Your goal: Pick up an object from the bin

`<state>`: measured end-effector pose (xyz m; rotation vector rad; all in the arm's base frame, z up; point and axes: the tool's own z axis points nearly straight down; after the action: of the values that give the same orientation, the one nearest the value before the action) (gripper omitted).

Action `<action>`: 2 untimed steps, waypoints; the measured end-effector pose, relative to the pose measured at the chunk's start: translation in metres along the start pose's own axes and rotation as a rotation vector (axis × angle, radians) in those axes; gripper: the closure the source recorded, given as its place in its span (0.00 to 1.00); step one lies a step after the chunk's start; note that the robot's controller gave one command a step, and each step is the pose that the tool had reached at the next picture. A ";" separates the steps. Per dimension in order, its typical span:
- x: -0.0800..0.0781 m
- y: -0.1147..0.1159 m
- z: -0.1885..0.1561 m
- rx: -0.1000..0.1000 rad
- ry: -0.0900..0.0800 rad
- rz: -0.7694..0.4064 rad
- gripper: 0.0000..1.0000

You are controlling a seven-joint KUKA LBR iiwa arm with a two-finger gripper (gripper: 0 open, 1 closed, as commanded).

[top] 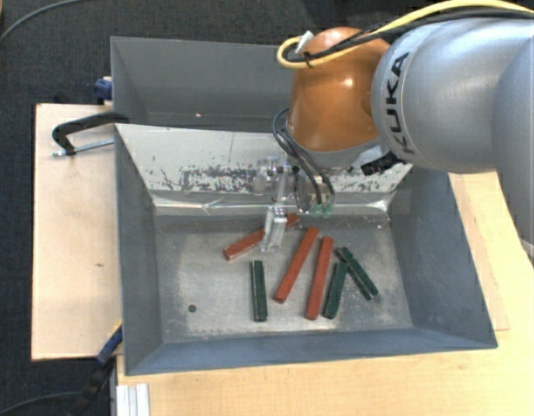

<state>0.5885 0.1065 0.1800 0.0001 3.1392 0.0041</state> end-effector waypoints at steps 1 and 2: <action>0.035 -0.004 0.111 0.000 0.004 0.156 0.00; 0.031 -0.002 0.103 -0.004 -0.010 0.155 1.00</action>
Offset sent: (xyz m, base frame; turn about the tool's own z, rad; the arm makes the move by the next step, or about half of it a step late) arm -0.0341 -0.0046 -0.1100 0.1555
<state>0.5582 0.1043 0.0767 0.2419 3.1202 0.0113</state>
